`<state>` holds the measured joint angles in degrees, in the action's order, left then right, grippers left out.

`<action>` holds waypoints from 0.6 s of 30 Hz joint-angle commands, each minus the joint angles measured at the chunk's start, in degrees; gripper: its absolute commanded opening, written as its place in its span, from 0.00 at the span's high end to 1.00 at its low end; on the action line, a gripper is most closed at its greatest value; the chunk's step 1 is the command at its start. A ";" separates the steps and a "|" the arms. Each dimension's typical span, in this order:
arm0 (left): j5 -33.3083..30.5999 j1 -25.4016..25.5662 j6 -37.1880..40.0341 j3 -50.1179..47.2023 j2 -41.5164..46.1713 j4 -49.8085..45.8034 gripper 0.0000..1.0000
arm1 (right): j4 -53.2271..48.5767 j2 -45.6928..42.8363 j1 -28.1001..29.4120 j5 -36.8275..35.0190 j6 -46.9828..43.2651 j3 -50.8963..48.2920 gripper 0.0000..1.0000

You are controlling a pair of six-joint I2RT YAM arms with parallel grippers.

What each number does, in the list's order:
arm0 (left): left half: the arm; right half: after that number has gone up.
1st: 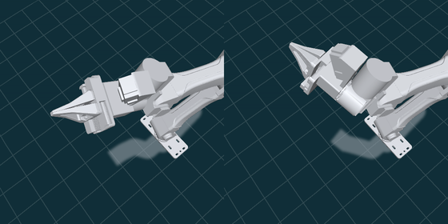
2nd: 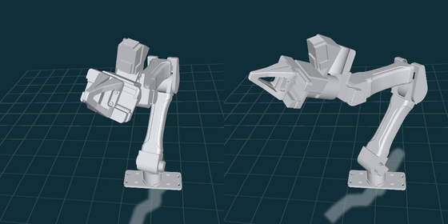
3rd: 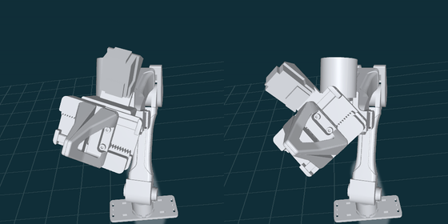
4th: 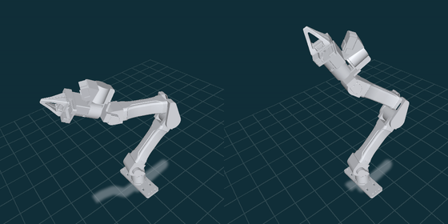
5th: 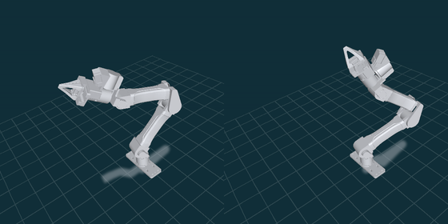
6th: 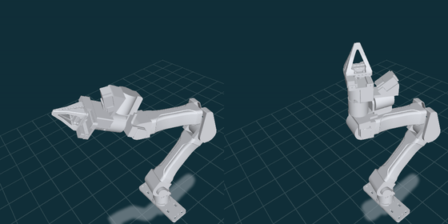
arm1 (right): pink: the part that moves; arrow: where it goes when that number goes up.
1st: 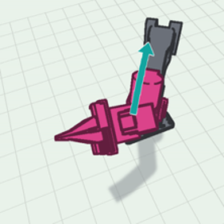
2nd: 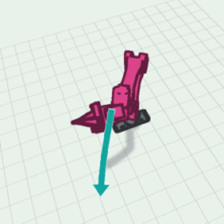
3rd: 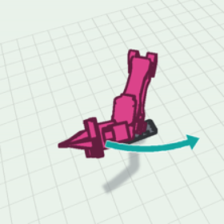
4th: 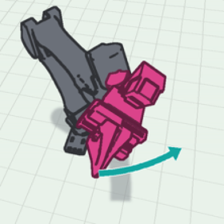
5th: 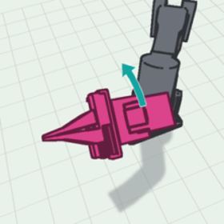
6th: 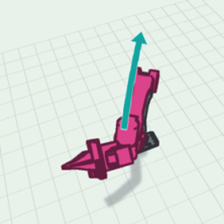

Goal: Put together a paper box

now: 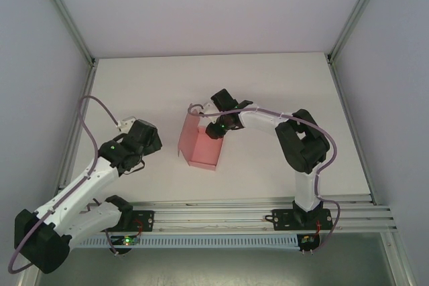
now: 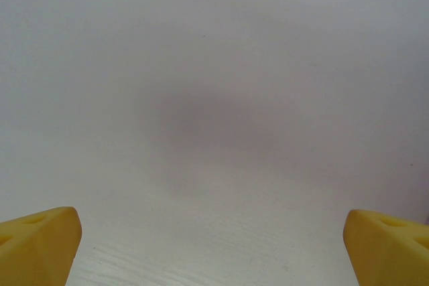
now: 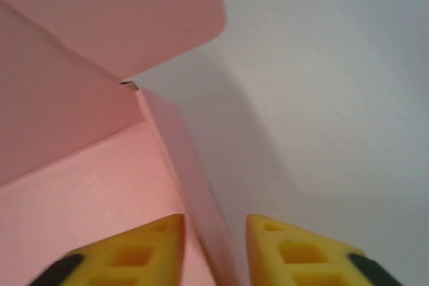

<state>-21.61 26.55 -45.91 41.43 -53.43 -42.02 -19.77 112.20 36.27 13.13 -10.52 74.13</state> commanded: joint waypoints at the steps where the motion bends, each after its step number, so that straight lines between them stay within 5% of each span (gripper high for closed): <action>1: -0.67 0.08 -1.76 -0.69 2.25 -0.34 0.00 | 3.22 -0.35 0.73 -3.70 4.52 -1.23 0.79; 6: -1.61 0.10 -2.62 -0.74 4.11 -1.18 0.00 | 5.98 -3.09 0.73 -9.84 13.56 -5.33 0.88; 8: -1.39 0.09 -2.43 -0.90 4.44 -0.74 0.00 | 5.24 -4.58 0.77 -19.23 22.64 -6.84 0.90; 18: 4.01 0.09 0.76 0.18 0.43 6.27 0.00 | 0.73 -12.56 4.50 -34.22 52.01 -17.47 0.90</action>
<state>-19.44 26.55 -46.61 41.34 -51.86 -39.70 -15.70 101.10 38.89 -13.91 30.76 58.37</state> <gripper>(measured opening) 0.999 0.096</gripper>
